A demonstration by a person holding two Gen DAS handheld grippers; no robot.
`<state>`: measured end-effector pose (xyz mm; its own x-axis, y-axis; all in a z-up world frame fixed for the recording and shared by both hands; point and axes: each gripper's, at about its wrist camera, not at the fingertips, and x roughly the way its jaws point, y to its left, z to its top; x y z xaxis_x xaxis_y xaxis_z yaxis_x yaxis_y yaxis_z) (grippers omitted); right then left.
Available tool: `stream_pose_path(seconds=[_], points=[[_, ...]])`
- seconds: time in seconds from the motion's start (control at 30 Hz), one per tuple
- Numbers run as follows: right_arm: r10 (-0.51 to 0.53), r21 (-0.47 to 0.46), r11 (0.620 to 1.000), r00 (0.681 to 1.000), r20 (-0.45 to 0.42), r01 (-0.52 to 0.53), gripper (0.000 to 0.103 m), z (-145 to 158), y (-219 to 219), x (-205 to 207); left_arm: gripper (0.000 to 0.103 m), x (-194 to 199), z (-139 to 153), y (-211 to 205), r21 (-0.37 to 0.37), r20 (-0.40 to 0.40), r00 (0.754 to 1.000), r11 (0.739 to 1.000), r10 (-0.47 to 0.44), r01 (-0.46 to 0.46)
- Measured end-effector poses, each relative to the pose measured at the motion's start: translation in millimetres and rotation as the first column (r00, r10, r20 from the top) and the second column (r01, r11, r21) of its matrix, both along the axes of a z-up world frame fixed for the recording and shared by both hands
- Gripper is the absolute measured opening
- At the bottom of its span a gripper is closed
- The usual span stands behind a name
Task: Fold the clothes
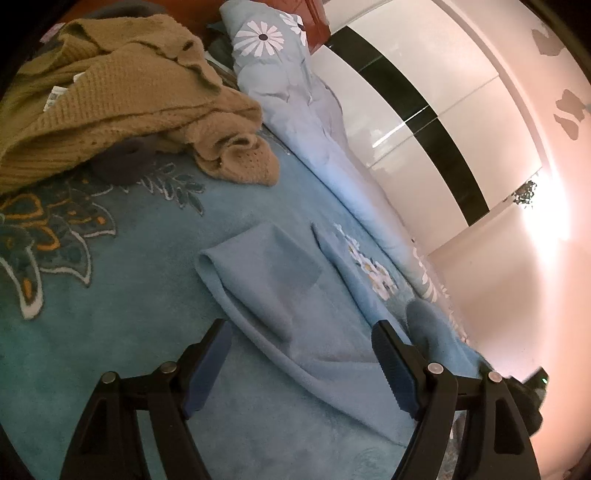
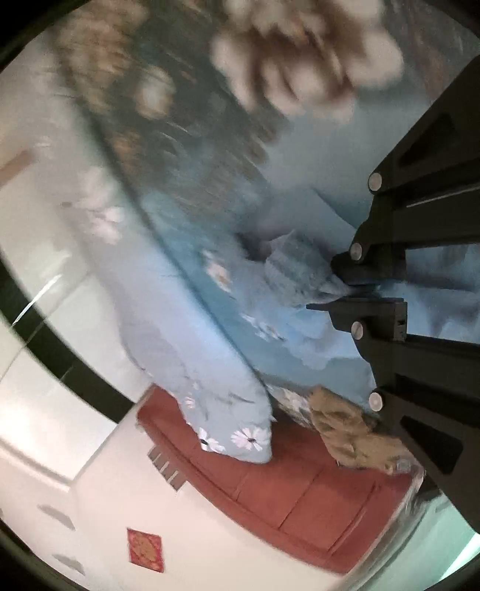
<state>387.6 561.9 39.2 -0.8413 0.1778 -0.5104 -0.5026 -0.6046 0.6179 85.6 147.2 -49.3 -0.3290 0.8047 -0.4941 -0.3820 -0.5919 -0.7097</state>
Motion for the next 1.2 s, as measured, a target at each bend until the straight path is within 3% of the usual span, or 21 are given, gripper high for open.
stream_pose_path(seconds=[0.17,0.3,0.63,0.7,0.77,0.87,0.97,1.07,1.2], points=[[-0.115,0.102,0.989,0.992,0.044,0.11,0.004,25,7,64,0.081,-1,-1,-1,0.004,0.004,1.0,1.0,0.002,-0.002],[-0.205,0.136,0.972,0.974,0.096,0.191,0.004,24,10,109,0.081,-1,-3,-2,-0.003,0.009,1.0,1.0,0.007,-0.007],[-0.294,0.041,0.955,0.924,0.245,0.293,0.004,-49,15,168,0.081,8,0,5,-0.066,-0.034,0.999,0.998,-0.021,0.019],[-0.304,0.026,0.951,0.917,0.256,0.308,0.004,-61,16,172,0.081,14,6,12,-0.102,-0.083,0.995,0.994,-0.051,0.042],[-0.308,0.019,0.949,0.915,0.26,0.315,0.004,-70,17,173,0.081,28,16,24,-0.17,-0.181,0.979,0.983,-0.098,0.067],[-0.315,0.04,0.948,0.913,0.259,0.316,0.005,-77,15,172,0.081,53,27,48,-0.302,-0.325,0.926,0.949,-0.19,0.089],[-0.32,0.056,0.947,0.915,0.245,0.316,0.006,-81,14,172,0.081,73,26,78,-0.458,-0.399,0.863,0.883,-0.309,0.104],[-0.321,0.053,0.947,0.921,0.222,0.317,0.006,-84,15,174,0.081,82,17,99,-0.573,-0.399,0.821,0.81,-0.41,0.126],[-0.329,0.062,0.944,0.925,0.191,0.324,0.006,-88,12,177,0.081,86,3,110,-0.645,-0.329,0.793,0.736,-0.513,0.208]])
